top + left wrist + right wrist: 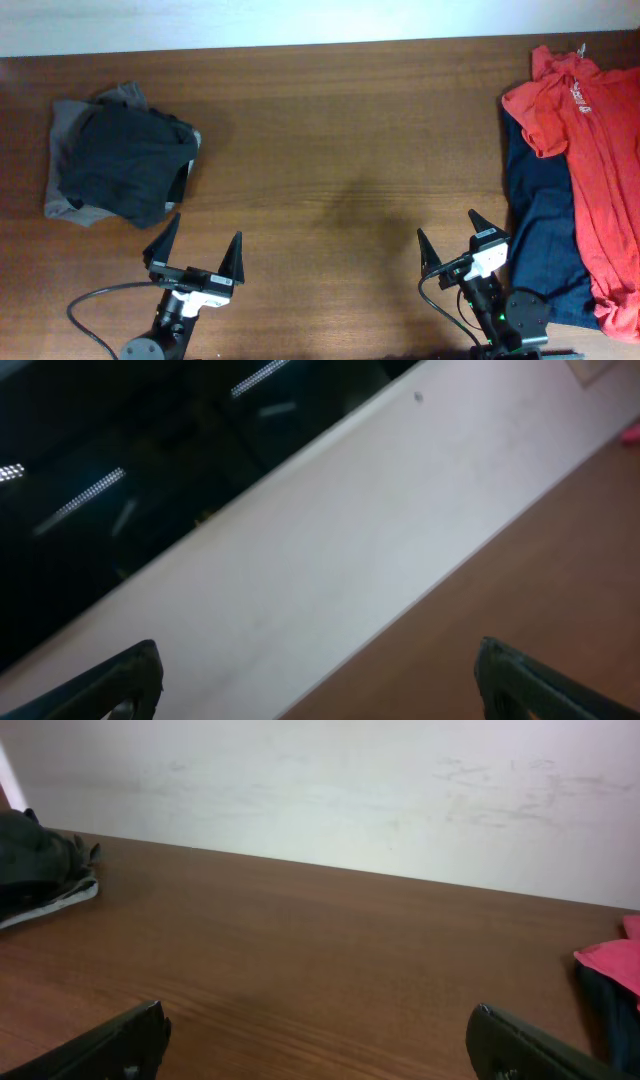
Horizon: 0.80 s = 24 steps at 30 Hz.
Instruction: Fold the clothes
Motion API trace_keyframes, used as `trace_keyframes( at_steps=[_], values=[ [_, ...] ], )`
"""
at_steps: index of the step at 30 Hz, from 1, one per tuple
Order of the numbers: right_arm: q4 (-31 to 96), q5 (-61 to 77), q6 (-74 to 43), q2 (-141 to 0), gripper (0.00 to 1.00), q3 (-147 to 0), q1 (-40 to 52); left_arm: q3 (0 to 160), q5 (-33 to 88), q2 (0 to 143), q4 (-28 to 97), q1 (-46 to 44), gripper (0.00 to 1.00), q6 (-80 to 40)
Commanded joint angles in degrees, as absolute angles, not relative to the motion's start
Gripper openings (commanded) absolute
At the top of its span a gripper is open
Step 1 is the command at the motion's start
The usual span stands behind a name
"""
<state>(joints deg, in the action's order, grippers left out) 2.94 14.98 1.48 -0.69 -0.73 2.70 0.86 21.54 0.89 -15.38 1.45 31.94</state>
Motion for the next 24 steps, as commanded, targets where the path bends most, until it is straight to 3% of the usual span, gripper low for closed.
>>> trace_keyframes(
  at_steps=[1,11,24],
  values=[
    [3.09,14.72,1.04,-0.21,0.99,-0.32,2.59,0.47,20.10,0.25,-11.20,1.26,0.99,32.01],
    [3.09,14.72,1.04,-0.21,0.99,-0.32,2.59,0.49,20.16,0.27,2.87,0.14,0.99,32.01],
    [3.09,14.72,1.04,-0.21,0.98,-0.32,2.59,0.51,20.32,0.34,3.07,0.14,0.99,31.99]
  ],
)
